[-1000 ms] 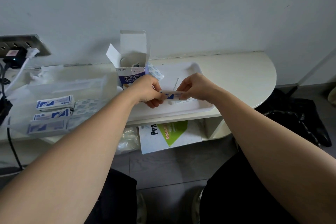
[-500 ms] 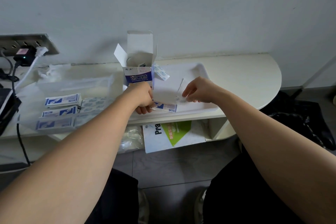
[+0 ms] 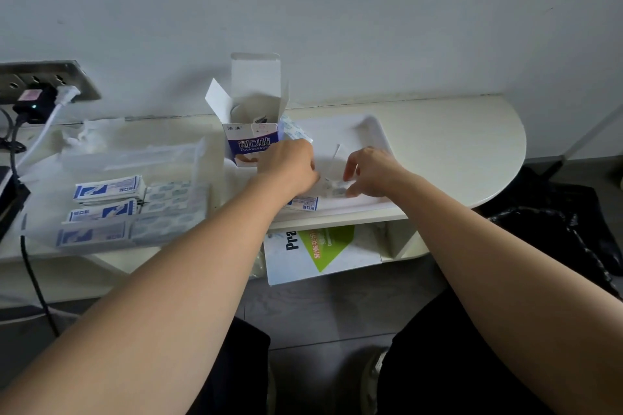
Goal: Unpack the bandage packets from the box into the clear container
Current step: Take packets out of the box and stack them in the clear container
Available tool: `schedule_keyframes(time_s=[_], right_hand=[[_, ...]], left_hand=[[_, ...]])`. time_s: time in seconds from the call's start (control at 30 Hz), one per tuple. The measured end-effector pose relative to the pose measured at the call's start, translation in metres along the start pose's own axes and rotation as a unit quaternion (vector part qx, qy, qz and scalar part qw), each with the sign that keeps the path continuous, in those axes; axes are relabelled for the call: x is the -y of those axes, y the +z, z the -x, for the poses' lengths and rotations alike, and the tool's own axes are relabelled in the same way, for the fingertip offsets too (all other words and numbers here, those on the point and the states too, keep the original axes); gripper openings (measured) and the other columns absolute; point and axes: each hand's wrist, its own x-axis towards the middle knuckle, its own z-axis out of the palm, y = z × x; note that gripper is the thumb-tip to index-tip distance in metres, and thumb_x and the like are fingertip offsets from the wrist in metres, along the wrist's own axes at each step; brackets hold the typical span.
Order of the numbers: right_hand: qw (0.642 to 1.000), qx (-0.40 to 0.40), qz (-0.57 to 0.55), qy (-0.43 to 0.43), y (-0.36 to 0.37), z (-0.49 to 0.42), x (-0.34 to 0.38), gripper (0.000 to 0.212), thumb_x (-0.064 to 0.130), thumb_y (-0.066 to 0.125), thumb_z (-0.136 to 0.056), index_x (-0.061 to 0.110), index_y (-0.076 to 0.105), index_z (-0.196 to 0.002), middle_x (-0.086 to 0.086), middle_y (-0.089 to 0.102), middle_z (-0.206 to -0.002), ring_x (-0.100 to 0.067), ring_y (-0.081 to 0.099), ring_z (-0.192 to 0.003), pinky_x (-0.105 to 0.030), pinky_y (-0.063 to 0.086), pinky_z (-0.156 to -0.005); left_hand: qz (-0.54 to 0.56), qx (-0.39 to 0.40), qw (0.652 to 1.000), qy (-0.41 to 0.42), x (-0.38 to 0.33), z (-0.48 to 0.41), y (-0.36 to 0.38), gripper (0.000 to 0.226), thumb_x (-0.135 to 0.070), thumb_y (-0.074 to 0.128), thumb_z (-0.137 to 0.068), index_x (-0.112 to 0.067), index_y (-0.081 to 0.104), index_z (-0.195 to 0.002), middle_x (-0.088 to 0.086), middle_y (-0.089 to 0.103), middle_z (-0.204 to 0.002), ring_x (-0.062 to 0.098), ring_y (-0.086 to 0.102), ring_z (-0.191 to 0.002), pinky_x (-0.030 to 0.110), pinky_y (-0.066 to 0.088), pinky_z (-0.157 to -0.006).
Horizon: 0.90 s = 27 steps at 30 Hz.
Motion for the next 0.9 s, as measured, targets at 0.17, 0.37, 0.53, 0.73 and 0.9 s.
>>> schedule_keyframes(time_s=[0.17,0.37,0.53,0.73,0.9], right_hand=[[1.0,0.005,-0.007,-0.025,-0.008,0.005,-0.004,0.019,0.016,0.077,-0.075,0.024,0.061,-0.081,0.005,0.059,-0.089,-0.017,0.057,-0.088,-0.027,0.044,-0.072],[0.991,-0.101,-0.093,0.008,-0.028,0.007,-0.025,0.014,0.021,0.075,-0.077,0.021,0.062,-0.083,0.009,0.058,-0.077,-0.013,0.058,-0.076,-0.023,0.045,-0.063],[0.977,-0.133,-0.157,0.05,-0.031,0.004,-0.04,0.018,0.017,0.071,-0.077,0.02,0.067,-0.094,0.004,0.06,-0.088,-0.017,0.058,-0.085,-0.026,0.044,-0.069],[0.954,-0.148,-0.251,0.075,-0.034,0.002,-0.049,0.017,0.011,0.067,-0.079,0.019,0.069,-0.094,-0.003,0.067,-0.089,-0.019,0.063,-0.081,-0.026,0.05,-0.069],[0.941,-0.152,-0.291,0.087,-0.032,0.003,-0.051,0.018,0.008,0.063,-0.079,0.022,0.067,-0.091,-0.006,0.07,-0.087,-0.021,0.066,-0.077,-0.027,0.049,-0.062]], left_hand=[[0.048,-0.024,0.998,0.019,-0.017,-0.018,0.019,0.015,-0.024,0.063,-0.089,-0.019,0.062,-0.103,0.002,0.067,-0.103,0.023,0.061,-0.094,0.034,0.048,-0.082],[0.076,-0.034,0.996,0.013,-0.028,-0.036,0.038,0.03,-0.037,0.059,-0.089,-0.018,0.059,-0.112,0.006,0.065,-0.107,0.025,0.06,-0.099,0.033,0.041,-0.076],[0.016,-0.046,0.999,0.008,-0.037,-0.038,0.039,0.051,-0.05,0.072,-0.077,-0.012,0.06,-0.109,0.009,0.059,-0.108,0.029,0.058,-0.099,0.035,0.044,-0.077],[-0.003,-0.065,0.998,0.001,-0.045,-0.039,0.039,0.006,-0.011,0.067,-0.077,-0.009,0.062,-0.078,0.012,0.061,-0.087,0.031,0.058,-0.082,0.031,0.038,-0.062],[-0.013,-0.077,0.997,0.018,-0.04,-0.037,0.041,0.017,-0.007,0.062,-0.081,-0.007,0.065,-0.098,0.015,0.063,-0.1,0.032,0.059,-0.091,0.031,0.036,-0.066]])
